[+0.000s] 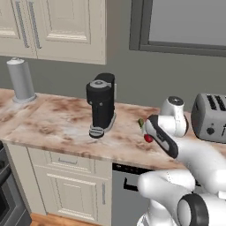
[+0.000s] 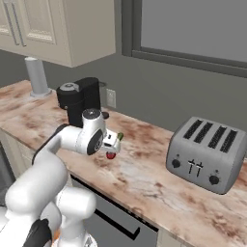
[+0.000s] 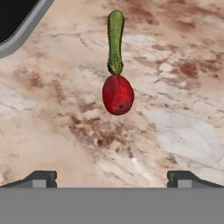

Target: Place the liquor on the top shelf of the fridge to keep it out of children's reach, and place the mango and squash on lower shelves for easy access.

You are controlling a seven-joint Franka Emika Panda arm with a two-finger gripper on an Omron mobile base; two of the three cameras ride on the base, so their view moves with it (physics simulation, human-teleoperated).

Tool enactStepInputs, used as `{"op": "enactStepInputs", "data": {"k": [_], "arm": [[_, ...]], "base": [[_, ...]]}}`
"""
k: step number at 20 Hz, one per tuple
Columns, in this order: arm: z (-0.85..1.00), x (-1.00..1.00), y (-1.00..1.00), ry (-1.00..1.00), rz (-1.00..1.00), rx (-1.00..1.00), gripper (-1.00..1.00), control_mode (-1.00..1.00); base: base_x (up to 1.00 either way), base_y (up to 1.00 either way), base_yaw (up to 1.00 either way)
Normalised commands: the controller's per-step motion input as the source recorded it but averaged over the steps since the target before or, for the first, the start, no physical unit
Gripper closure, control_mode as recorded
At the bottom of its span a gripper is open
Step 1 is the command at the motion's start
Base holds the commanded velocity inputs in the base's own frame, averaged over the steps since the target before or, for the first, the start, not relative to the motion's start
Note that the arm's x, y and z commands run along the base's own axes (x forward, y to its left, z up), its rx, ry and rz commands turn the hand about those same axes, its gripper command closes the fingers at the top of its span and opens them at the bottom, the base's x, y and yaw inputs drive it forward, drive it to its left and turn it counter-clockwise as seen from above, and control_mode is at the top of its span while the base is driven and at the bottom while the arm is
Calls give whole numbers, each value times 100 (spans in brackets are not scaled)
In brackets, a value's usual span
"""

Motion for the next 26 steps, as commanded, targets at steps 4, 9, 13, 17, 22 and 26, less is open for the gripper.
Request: {"op": "enactStepInputs", "data": {"k": [4,9,13,17,22,26], "arm": [[-33,42,-10,2,0,0,-100,-100],[-27,44,-4,2,0,0,-100,-100],[-28,41,-1,3,0,0,-100,-100],[-27,36,0,3,0,0,-100,-100],[-26,29,-3,4,0,0,-100,-100],[-10,7,-7,7,0,0,-100,-100]], "base": [[0,0,0],[0,0,0],[0,0,0],[0,0,0],[0,0,0],[0,0,0]]}}
